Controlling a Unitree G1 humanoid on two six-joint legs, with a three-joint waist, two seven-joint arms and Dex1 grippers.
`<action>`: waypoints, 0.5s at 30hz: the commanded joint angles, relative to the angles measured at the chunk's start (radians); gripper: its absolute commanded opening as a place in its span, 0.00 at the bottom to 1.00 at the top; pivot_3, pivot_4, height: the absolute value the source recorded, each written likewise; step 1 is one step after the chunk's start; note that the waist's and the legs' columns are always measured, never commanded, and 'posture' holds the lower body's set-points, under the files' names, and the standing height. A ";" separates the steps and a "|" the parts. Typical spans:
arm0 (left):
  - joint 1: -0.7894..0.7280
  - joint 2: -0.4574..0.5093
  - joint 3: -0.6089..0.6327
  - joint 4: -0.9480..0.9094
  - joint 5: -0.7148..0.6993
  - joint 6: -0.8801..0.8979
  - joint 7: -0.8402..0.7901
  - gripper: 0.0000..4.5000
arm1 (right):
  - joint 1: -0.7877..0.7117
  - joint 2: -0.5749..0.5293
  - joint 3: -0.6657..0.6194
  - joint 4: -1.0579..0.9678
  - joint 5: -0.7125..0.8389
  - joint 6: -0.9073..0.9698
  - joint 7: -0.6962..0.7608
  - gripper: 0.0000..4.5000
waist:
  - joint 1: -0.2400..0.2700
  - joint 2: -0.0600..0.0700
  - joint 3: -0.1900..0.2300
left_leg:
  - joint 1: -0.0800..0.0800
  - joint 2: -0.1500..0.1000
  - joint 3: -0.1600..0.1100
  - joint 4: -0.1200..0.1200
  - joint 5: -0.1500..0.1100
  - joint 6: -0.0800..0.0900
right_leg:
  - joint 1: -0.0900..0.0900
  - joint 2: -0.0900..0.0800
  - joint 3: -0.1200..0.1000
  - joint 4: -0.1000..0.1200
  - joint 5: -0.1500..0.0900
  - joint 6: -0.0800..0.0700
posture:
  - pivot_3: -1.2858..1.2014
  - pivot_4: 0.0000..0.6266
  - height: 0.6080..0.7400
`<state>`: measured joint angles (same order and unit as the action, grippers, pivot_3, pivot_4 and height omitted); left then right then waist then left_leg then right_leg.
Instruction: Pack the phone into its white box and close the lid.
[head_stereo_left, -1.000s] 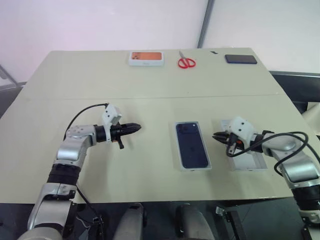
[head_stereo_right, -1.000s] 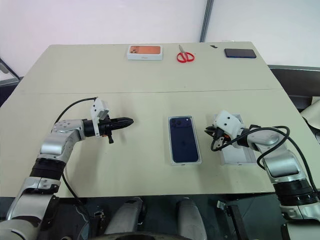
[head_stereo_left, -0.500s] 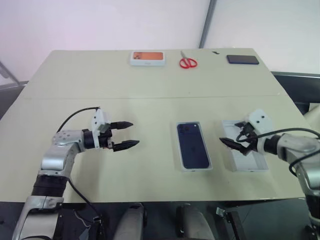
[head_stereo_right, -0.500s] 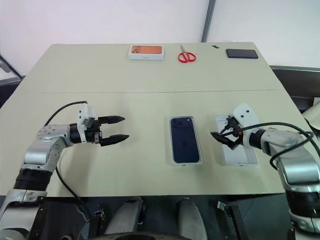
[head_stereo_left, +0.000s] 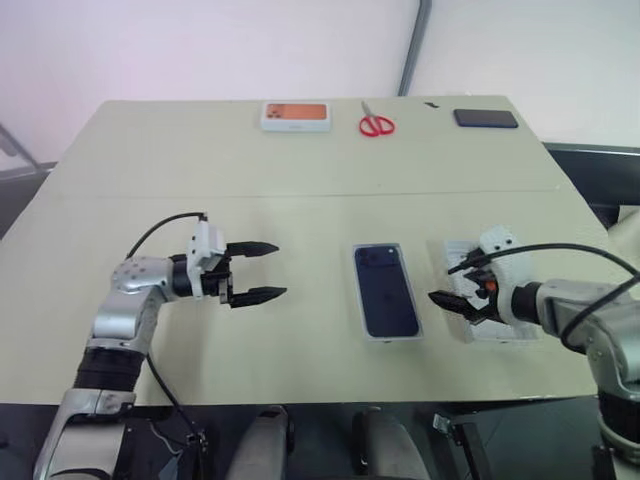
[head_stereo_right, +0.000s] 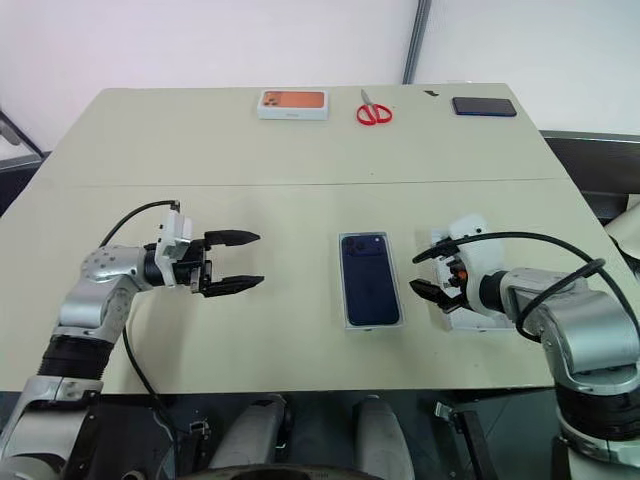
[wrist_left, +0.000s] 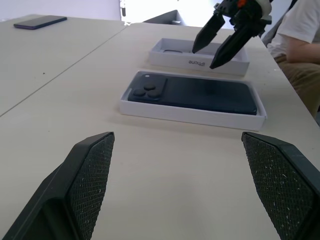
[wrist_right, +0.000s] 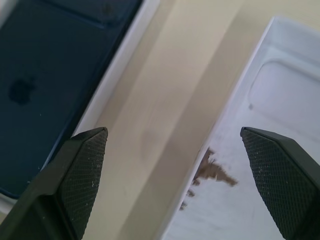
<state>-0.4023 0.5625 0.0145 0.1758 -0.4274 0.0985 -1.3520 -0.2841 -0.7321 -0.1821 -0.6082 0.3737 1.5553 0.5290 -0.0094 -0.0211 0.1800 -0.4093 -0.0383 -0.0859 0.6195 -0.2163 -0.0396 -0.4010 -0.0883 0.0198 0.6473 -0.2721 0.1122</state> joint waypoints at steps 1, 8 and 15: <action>0.010 0.002 0.002 -0.044 -0.030 -0.007 -0.021 0.95 | -0.017 0.013 -0.021 -0.023 -0.004 0.058 -0.053 0.99 | -0.001 0.000 0.000 | 0.000 0.000 0.000 0.000 0.000 0.000 | 0.000 0.000 0.000 0.000 0.000 0.000 | 0.52 0.24 1.00; 0.053 0.001 0.001 -0.086 -0.033 -0.018 -0.024 0.95 | -0.054 -0.006 -0.007 0.005 0.029 0.059 -0.074 0.99 | -0.004 0.000 0.000 | 0.000 0.001 0.000 0.000 0.000 0.000 | -0.001 0.001 0.000 0.001 0.000 0.000 | 0.52 0.24 1.00; 0.079 -0.012 -0.003 -0.117 -0.029 -0.022 0.002 0.95 | -0.045 -0.004 0.014 0.045 0.029 0.059 -0.113 0.99 | -0.002 0.000 0.000 | 0.000 0.000 0.000 0.000 0.000 0.000 | -0.001 0.000 0.000 0.000 0.000 0.000 | 0.52 0.24 1.00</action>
<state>-0.3222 0.5497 0.0117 0.1005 -0.4450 0.0925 -1.3539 -0.3266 -0.7320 -0.1528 -0.5653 0.3986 1.6078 0.4287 -0.0117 -0.0206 0.1801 -0.4094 -0.0378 -0.0855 0.6195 -0.2164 -0.0393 -0.4019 -0.0878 0.0201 0.6478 -0.2720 0.1123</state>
